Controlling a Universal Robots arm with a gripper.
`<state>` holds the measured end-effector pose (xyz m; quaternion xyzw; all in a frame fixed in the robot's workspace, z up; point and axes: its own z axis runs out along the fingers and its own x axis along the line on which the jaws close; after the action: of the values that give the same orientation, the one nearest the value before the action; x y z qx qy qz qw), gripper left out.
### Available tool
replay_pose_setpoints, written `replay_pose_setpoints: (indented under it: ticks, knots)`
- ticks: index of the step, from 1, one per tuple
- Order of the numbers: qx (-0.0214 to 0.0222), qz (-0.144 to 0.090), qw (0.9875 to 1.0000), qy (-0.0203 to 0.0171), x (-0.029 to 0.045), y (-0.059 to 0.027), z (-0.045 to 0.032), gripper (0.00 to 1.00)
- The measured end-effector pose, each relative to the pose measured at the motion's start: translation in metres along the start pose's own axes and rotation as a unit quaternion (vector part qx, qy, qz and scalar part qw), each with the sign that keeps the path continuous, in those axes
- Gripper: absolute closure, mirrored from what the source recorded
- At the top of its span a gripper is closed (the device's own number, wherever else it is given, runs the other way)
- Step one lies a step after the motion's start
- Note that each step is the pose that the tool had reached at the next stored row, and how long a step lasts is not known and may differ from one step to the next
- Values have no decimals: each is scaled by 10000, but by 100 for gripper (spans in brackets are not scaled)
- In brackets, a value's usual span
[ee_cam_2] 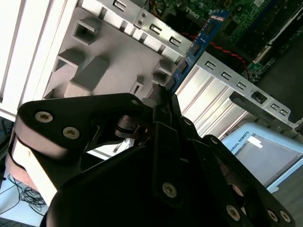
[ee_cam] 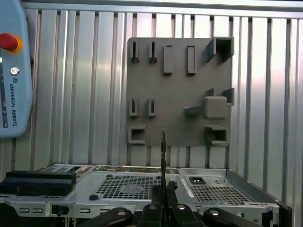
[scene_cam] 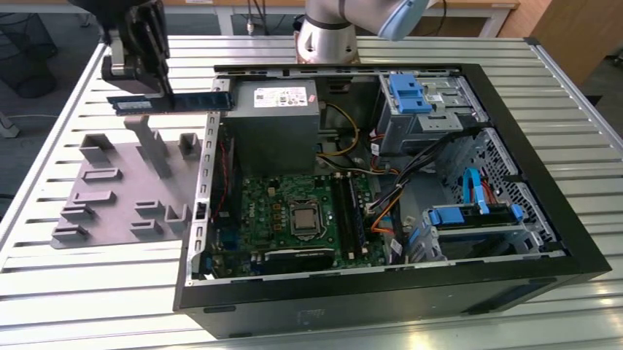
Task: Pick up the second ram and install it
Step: 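Pick up the second ram and move it above second insertion slot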
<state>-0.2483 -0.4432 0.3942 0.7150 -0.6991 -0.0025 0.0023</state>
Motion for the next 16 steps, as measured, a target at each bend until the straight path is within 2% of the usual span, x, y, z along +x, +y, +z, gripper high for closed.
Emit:
replay_pose_setpoints:
  ticks: [16]
  knots:
    - [0,0,10000,0,10,-455,-3,86]
